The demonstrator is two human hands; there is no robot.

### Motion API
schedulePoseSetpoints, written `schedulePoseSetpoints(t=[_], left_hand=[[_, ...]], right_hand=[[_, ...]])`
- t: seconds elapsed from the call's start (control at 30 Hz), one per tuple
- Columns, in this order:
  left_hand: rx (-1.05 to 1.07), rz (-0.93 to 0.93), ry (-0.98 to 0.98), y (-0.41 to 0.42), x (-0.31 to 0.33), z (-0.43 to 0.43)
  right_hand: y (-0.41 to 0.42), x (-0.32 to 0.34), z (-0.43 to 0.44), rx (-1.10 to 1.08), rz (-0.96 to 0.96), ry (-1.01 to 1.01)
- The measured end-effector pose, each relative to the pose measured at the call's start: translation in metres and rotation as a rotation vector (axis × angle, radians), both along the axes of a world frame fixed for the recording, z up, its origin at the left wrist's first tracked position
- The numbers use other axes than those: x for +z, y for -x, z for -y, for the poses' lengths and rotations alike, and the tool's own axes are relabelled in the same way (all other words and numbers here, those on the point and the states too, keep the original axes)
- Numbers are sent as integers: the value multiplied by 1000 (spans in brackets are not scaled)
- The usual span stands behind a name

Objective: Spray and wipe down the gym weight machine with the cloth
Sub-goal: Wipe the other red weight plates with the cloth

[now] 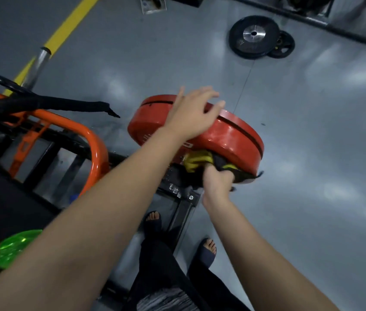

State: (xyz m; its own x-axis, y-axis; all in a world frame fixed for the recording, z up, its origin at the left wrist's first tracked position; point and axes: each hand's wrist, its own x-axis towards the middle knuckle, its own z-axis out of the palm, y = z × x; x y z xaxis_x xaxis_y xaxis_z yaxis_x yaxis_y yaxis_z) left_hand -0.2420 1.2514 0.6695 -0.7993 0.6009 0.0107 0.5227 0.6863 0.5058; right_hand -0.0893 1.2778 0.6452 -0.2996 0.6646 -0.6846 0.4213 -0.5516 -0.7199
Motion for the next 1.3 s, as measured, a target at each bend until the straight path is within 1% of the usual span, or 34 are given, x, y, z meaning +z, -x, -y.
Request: schedulePoseSetpoints(t=[0.07,0.13,0.23,0.33,0.47,0.53,0.6,0.67,0.73,0.83,0.93,1.0,1.1,1.2,1.3], left_hand=[[-5,-121,36,-7,-9,-7],[40,-171,55,-2,-11,1],[31,-189,69,3,-9,4],[21,-192,64,5,-10,7],[47,-189,69,5,-9,7],[81,-192,59,5,-10,6],[115,-201,49,5,-10,8],[134,-173,38,9,-10,11],[133,-136,35,13,-9,15],[134,-97,17,20,-9,23],[125,-67,1,26,-11,30],[116,-48,-17,29,-12,34],[110,-23,-65,33,-13,40],[127,29,-142,43,-21,49],[155,145,-241,57,-31,63]], right_hand=[[10,10,8,61,-22,43],[11,9,3,18,-38,86],[-7,-7,-13,-72,-9,57],[-19,-18,-22,-187,37,76],[-14,-22,-17,-272,71,67],[-7,-20,-8,-274,83,70],[3,-16,3,-183,112,3],[15,-9,12,-48,86,-28],[22,-4,16,-8,46,-9],[12,-8,6,-84,17,11],[-12,-23,-20,-163,116,-48],[-25,-31,-37,-218,149,-22],[-33,-36,-49,-186,204,76],[-24,-36,-37,-93,209,35],[-4,-32,-10,-54,141,-54]])
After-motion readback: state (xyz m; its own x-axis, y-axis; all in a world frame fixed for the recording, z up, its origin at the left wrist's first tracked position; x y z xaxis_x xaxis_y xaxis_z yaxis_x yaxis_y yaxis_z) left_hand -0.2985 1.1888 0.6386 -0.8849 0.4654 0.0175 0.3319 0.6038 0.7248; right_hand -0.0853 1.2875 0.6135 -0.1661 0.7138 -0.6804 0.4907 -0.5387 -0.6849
